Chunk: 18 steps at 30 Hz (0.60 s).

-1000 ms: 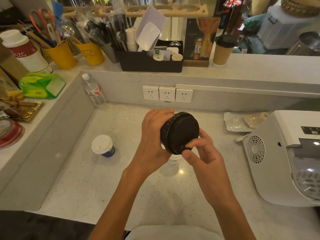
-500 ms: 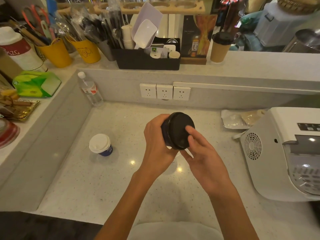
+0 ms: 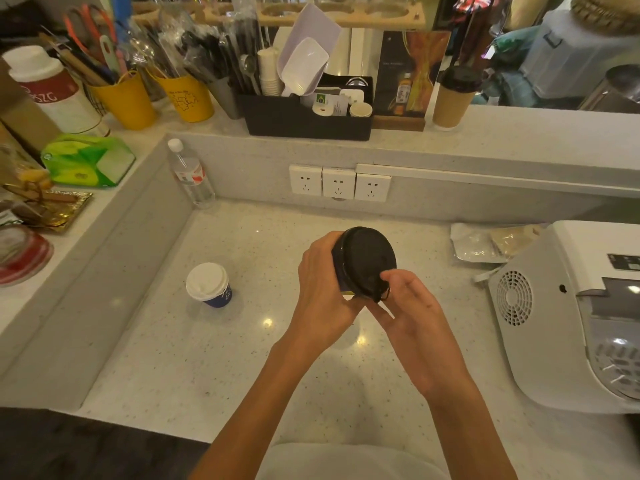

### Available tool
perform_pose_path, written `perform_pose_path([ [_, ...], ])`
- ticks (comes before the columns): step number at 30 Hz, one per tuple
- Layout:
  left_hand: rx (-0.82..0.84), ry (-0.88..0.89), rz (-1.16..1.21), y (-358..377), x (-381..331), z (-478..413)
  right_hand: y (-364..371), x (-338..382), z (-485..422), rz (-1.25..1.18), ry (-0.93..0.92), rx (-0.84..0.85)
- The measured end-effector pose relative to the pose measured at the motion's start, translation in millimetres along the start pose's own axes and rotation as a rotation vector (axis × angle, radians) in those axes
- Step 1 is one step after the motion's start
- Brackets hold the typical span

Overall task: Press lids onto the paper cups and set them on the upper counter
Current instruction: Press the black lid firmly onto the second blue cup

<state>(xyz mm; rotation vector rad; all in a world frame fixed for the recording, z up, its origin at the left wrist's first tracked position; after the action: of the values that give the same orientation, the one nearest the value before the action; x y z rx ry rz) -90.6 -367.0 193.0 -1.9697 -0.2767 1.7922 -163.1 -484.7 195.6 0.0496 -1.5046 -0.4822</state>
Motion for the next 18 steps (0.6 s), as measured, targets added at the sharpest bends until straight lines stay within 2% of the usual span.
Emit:
perform_pose_path([
  [2, -0.011, -0.018, 0.051, -5, 2, -1, 3, 6, 1, 0.01, -0.047, 0.049],
  [4, -0.001, -0.069, 0.125, -6, 5, -2, 4, 11, 1, 0.137, -0.093, 0.063],
  [7, -0.012, -0.102, 0.123, -6, 4, -1, 3, 13, 0, 0.293, -0.152, 0.001],
  [12, -0.043, -0.112, 0.064, -4, 2, -2, 6, 14, -2, 0.335, -0.226, 0.013],
  [18, -0.043, -0.083, 0.038, -2, 1, -3, 2, 10, -1, 0.252, -0.254, -0.08],
])
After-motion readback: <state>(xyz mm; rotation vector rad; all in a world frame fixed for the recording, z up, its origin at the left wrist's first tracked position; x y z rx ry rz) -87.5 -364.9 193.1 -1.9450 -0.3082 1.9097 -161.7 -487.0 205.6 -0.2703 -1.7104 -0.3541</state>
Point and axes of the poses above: each hand's wrist, its own z-axis away from the middle knuckle, its own y-axis out of the palm, x = y × z, the point moved 5 cm from there along -z, towards the middle knuckle, and after that the axes turned 10 degrees about -y, right-handed, at the moved point
